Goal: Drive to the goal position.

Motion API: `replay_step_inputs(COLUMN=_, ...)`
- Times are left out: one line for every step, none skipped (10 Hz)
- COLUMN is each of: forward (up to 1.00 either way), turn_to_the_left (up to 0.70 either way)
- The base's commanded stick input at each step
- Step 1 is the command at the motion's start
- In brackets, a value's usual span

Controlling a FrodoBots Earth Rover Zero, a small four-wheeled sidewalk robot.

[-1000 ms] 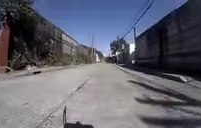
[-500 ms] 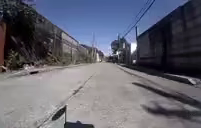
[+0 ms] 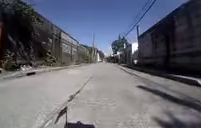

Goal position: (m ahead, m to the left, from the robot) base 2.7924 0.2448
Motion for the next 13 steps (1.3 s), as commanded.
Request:
replay_step_inputs(forward=0.70, turn_to_the_left=-0.35)
replay_step_inputs(forward=0.70, turn_to_the_left=-0.35)
replay_step_inputs(forward=0.70, turn_to_the_left=-0.35)
replay_step_inputs(forward=0.70, turn_to_the_left=-0.35)
replay_step_inputs(forward=0.70, turn_to_the_left=-0.35)
replay_step_inputs(forward=0.70, turn_to_the_left=-0.35)
replay_step_inputs(forward=0.70, turn_to_the_left=-0.35)
replay_step_inputs(forward=0.70, turn_to_the_left=-0.35)
replay_step_inputs(forward=0.70, turn_to_the_left=-0.35)
replay_step_inputs(forward=0.70, turn_to_the_left=-0.35)
replay_step_inputs(forward=0.70, turn_to_the_left=-0.35)
replay_step_inputs(forward=0.70, turn_to_the_left=-0.35)
replay_step_inputs(forward=0.70, turn_to_the_left=-0.35)
